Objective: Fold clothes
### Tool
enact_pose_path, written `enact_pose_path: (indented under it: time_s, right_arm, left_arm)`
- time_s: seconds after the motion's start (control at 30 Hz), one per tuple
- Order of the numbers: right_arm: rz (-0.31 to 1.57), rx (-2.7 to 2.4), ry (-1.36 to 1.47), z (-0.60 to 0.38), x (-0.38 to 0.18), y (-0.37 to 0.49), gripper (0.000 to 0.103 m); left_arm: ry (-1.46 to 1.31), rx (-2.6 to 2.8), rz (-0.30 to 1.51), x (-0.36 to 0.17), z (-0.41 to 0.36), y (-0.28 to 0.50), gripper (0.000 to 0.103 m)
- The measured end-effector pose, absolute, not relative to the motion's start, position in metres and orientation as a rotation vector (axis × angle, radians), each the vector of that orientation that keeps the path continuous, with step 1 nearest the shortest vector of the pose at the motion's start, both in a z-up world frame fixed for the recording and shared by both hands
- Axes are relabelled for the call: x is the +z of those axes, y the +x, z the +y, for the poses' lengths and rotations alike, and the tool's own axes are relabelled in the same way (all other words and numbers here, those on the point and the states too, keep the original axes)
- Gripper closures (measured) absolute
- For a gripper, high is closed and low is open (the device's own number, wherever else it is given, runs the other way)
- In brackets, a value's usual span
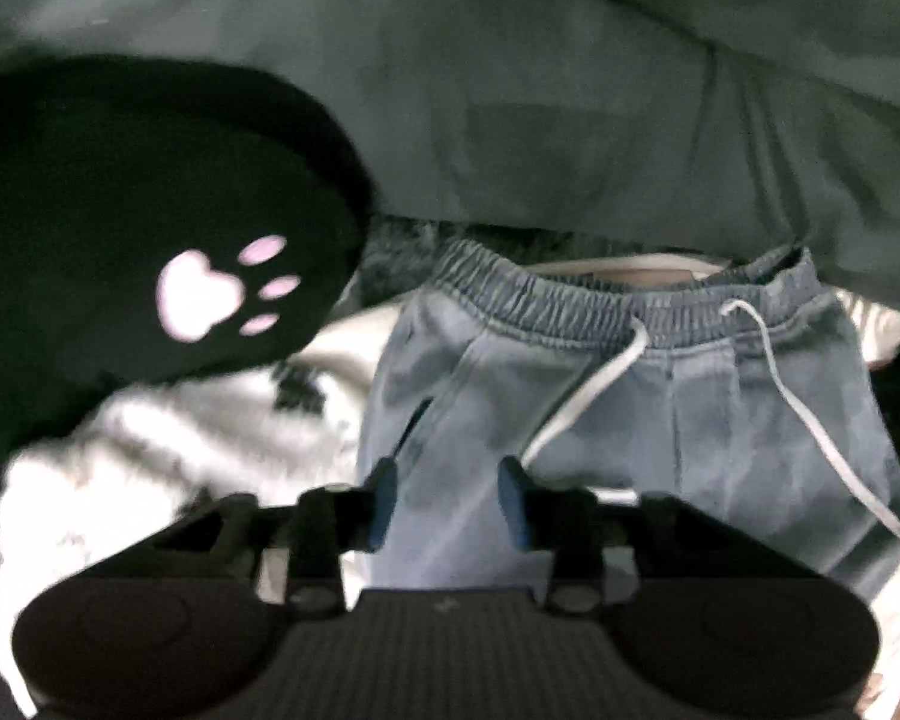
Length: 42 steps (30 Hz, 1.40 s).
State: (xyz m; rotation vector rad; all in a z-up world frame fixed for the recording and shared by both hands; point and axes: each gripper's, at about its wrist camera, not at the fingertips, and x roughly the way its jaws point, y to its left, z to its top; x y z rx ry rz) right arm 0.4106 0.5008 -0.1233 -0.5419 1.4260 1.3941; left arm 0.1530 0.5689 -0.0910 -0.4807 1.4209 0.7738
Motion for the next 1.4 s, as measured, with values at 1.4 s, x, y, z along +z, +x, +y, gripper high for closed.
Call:
enact_pose_path:
  time_s: [1.4]
  right_arm:
    - [1.537,1.22,-0.362,0.105,-0.062,0.381,0.05]
  left_arm:
    - [-0.646,0.637,1.352,-0.076,0.228,0.06,0.042]
